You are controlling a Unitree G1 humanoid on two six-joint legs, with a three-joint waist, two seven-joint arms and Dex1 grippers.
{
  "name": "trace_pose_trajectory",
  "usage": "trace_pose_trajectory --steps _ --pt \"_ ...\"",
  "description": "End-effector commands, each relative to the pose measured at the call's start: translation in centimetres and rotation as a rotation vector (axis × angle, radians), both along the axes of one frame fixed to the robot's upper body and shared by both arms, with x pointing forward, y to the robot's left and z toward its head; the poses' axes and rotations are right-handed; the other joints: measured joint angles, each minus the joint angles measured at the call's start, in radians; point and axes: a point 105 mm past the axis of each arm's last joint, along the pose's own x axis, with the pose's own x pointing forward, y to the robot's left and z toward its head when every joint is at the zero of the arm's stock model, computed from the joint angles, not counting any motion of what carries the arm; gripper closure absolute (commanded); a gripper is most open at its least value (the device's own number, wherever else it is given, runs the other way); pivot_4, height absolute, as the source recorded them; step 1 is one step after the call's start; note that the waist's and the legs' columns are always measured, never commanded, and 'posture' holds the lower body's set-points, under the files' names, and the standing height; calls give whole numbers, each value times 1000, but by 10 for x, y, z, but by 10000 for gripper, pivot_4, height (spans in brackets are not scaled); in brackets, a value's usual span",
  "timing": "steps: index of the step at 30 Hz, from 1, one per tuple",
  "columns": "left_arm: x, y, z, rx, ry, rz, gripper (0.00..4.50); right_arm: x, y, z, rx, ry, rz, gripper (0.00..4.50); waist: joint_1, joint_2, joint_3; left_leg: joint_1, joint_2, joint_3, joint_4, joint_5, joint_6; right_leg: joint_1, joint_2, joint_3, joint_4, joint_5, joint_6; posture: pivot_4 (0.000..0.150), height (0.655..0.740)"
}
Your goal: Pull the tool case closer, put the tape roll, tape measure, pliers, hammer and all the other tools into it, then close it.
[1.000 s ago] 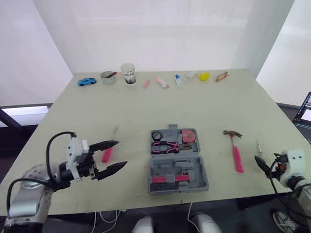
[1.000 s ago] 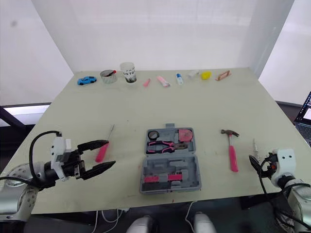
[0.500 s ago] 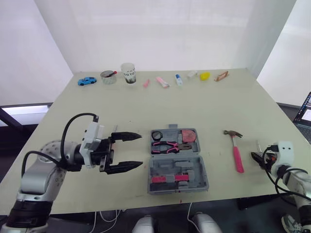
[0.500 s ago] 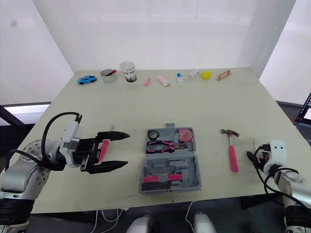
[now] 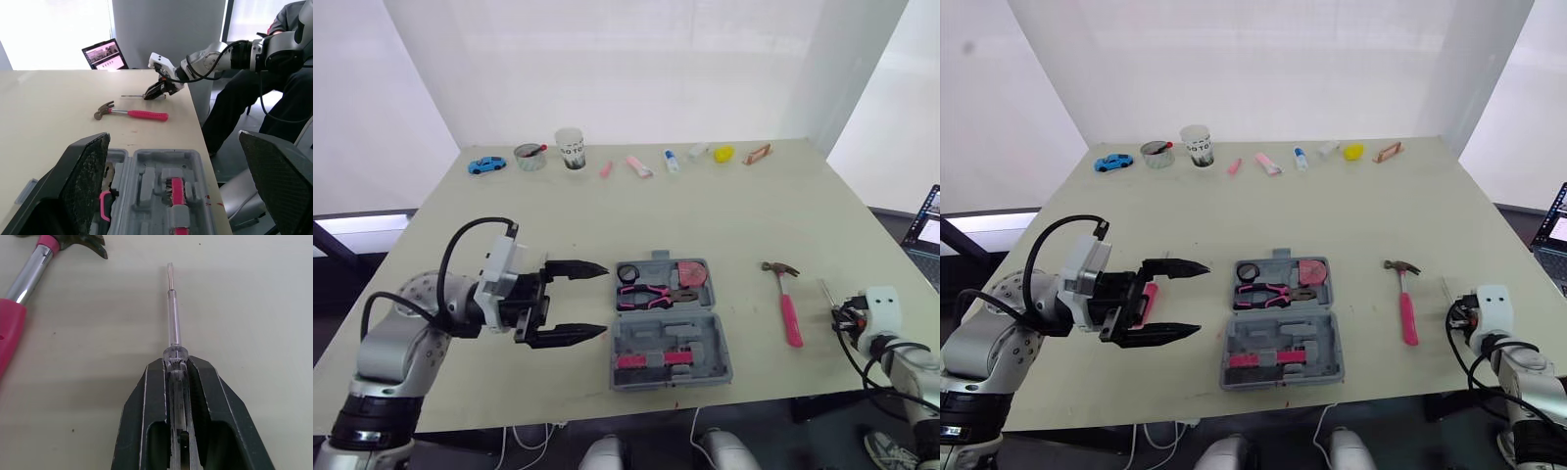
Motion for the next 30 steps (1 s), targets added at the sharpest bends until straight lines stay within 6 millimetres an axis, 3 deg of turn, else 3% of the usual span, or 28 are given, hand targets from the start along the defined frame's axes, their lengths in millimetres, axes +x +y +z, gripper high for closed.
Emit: trace_pose_trajectory --steps 1,5,11,14,24,28,29,30 --pt "-2 2 5 15 -24 -15 0 6 11 31 11 -92 13 44725 -1 0 0 0 0 0 0 0 0 0 0 0 0 0 0 1500 7400" --pt "-2 6 5 21 -29 -7 0 7 38 49 66 -125 6 44725 0 0 0 0 0 0 0 0 0 0 0 0 1 0 0 1500 7400" --pt "-4 8 4 27 -29 -11 0 -3 111 48 144 -101 90 44725 0 0 0 -1 1 -1 0 0 0 -1 1 0 1 0 0 1500 7400" --pt "-6 8 5 28 -32 -15 0 -7 135 46 174 -82 97 44725 1 0 0 -1 1 0 0 0 0 -1 1 0 1 -1 -1 1500 7400" --pt "-6 8 7 39 -52 -26 0 -23 153 0 188 48 30 44725 1 0 0 -2 1 -1 0 0 0 -2 0 0 0 -2 -3 1500 7400" --pt "-6 9 8 40 -55 -24 0 -27 154 -6 184 56 30 44725 0 0 0 -1 1 -1 0 0 0 -2 0 0 0 -2 -3 1500 7400" --pt "-6 9 8 41 -55 -23 0 -27 154 -6 180 51 31 33526 0 0 0 -1 1 -1 0 0 0 -2 0 0 0 -2 -3 1500 7400" --pt "-6 9 8 42 -55 -22 0 -27 153 -6 177 47 32 30192 0 0 0 -1 1 -1 0 0 0 -2 0 0 0 -2 -3 1500 7400"
